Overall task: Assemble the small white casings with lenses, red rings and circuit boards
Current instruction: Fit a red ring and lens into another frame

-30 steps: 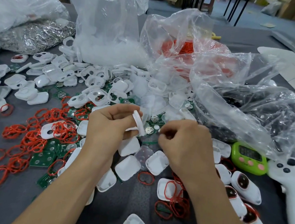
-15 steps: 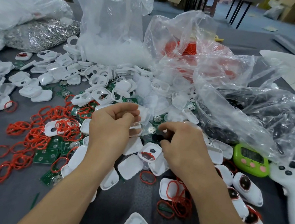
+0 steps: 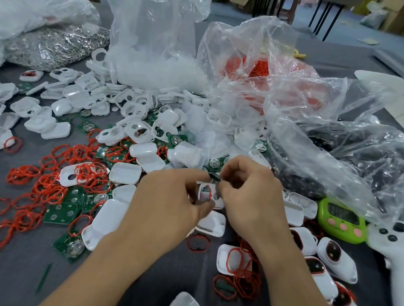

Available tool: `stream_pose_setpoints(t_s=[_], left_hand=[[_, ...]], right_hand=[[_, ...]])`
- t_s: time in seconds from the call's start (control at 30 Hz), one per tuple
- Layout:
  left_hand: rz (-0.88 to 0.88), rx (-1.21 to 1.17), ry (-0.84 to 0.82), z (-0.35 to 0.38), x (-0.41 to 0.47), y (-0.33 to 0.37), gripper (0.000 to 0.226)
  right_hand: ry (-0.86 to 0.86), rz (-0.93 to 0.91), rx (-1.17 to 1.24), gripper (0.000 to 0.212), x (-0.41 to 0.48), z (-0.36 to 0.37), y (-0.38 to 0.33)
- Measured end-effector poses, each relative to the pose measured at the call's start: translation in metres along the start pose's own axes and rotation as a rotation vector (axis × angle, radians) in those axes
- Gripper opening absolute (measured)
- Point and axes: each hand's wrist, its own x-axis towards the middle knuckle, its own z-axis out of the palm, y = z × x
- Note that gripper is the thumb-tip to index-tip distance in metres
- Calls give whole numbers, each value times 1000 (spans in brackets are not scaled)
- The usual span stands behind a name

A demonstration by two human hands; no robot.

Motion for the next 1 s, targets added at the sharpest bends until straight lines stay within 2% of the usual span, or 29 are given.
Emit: stream_pose_setpoints(t_s=[0.1, 0.17, 0.23, 0.37, 0.43, 0.53, 0.63, 0.7, 0.77, 0.9, 1.0], left_hand=[[-122, -329, 110, 11, 2, 1, 25], [-161, -483, 156, 13, 7, 1, 28], [-186, -638, 165, 11, 13, 0, 20], [-193, -727, 41, 7, 13, 1, 18], [-185, -750, -5, 5, 13, 0, 17], [-190, -925, -91, 3, 15, 1, 25], [-273, -1166, -109, 0, 18, 4, 21], [-348, -1286, -91, -2, 20, 3, 16], [-397, -1290, -39, -2, 20, 0, 12], [-422, -912, 153, 2, 19, -9, 7], [-412, -793, 194, 3, 19, -10, 11]], right_hand=[[16, 38, 42, 26, 1, 2, 2], [32, 87, 139, 24, 2, 2, 2], [44, 142, 250, 22, 2, 4, 1], [74, 265, 460, 20, 3, 6, -3], [47, 312, 563, 27, 3, 5, -4], [-10, 375, 776, 29, 3, 2, -8], [37, 368, 808, 26, 5, -1, -6], [112, 317, 732, 26, 6, -4, -2], [152, 237, 639, 27, 6, -6, 2], [151, 99, 589, 23, 4, -7, 1], [124, -1, 423, 20, 0, -4, -2]])
